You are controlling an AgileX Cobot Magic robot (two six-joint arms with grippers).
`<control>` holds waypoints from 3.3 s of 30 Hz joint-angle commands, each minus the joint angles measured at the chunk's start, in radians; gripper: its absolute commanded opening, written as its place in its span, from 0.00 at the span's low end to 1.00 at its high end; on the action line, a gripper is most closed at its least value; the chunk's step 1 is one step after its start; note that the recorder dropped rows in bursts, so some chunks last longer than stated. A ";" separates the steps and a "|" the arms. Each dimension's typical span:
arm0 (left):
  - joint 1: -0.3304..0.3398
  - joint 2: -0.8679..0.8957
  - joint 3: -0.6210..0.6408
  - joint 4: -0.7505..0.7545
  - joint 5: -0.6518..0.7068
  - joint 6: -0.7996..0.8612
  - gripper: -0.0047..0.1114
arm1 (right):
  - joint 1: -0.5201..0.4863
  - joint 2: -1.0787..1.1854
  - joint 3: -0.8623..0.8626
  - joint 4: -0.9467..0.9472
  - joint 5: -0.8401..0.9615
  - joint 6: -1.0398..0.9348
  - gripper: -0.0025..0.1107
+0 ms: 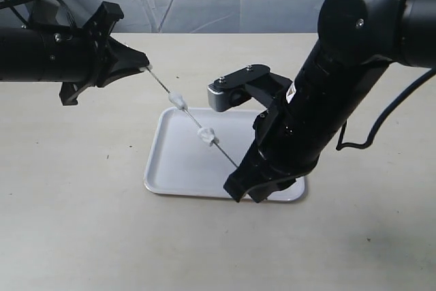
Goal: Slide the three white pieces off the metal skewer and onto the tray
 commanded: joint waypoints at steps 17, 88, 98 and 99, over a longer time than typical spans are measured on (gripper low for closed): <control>0.009 -0.001 -0.011 0.035 0.019 -0.043 0.31 | 0.001 -0.007 0.009 -0.014 -0.004 -0.012 0.02; 0.009 -0.001 -0.011 0.110 -0.278 -0.039 0.04 | 0.001 -0.007 0.009 -0.122 0.182 0.010 0.02; -0.037 0.098 -0.011 0.213 0.089 -0.085 0.04 | 0.001 -0.007 0.009 -0.552 0.147 0.362 0.02; -0.057 0.119 -0.011 0.211 0.089 -0.085 0.04 | 0.001 -0.007 0.009 -0.543 0.147 0.362 0.02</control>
